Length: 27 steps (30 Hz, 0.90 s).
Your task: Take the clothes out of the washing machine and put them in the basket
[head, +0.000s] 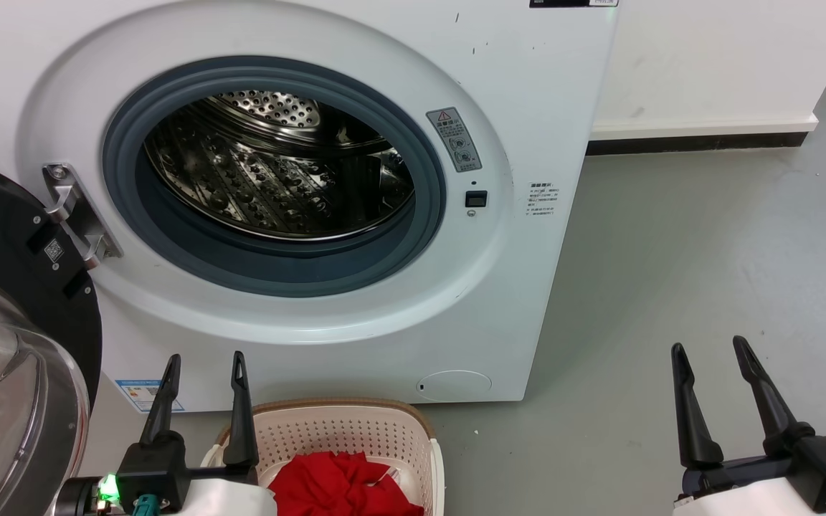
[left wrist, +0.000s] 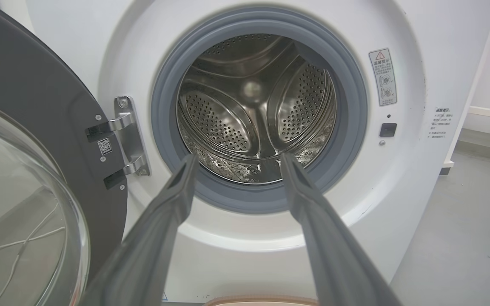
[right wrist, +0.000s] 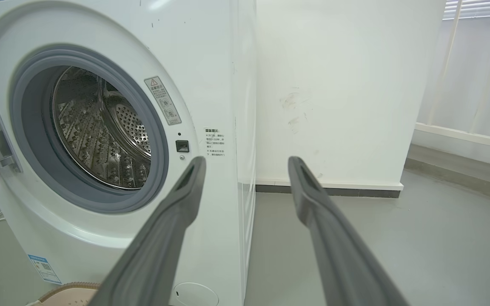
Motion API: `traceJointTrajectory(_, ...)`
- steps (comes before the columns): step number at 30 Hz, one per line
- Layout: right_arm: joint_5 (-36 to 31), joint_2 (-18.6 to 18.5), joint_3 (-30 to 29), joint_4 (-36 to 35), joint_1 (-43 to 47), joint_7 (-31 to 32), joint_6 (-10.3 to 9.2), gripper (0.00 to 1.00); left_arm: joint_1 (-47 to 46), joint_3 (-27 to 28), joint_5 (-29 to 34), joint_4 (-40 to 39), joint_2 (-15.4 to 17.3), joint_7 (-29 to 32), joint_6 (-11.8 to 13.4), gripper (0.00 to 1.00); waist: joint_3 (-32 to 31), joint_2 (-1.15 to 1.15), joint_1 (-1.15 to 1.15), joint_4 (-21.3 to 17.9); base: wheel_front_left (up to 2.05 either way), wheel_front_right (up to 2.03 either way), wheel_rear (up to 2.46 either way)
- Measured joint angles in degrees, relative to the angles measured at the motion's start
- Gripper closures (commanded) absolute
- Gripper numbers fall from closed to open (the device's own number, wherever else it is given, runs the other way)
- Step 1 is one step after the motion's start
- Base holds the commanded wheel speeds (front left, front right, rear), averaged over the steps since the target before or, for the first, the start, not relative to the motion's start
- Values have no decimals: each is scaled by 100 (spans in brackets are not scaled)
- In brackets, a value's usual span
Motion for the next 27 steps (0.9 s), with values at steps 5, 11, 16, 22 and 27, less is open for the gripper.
traceJointTrajectory(5, 0, 0, 15, 2, 1, 0, 0, 0, 3, 24, 4, 5, -10, 0, -26, 0, 5, 0, 0, -7, 0, 0, 0)
traceJointTrajectory(11, 5, 2, 22, 53, 3, 1, 0, 100, 13, 29, 48, 64, -19, 2, -48, 100, 16, 0, 1, -4, 0, 0, 0)
traceJointTrajectory(16, 73, 3, 33, 294, 40, 11, 0, 100, 127, 19, -22, 339, -31, 54, -49, 100, 17, 0, 1, -3, 0, 0, 0)
traceJointTrajectory(22, 826, -18, 41, 400, 49, 137, 0, 100, 105, 77, -738, 435, -31, 235, -118, 100, 20, 0, 1, 6, 0, 0, 0)
traceJointTrajectory(27, 1429, -52, 47, 510, -26, 250, 0, 100, 40, 121, -1317, 509, -32, 363, -200, 100, 22, 0, 1, 13, 0, 0, 0)
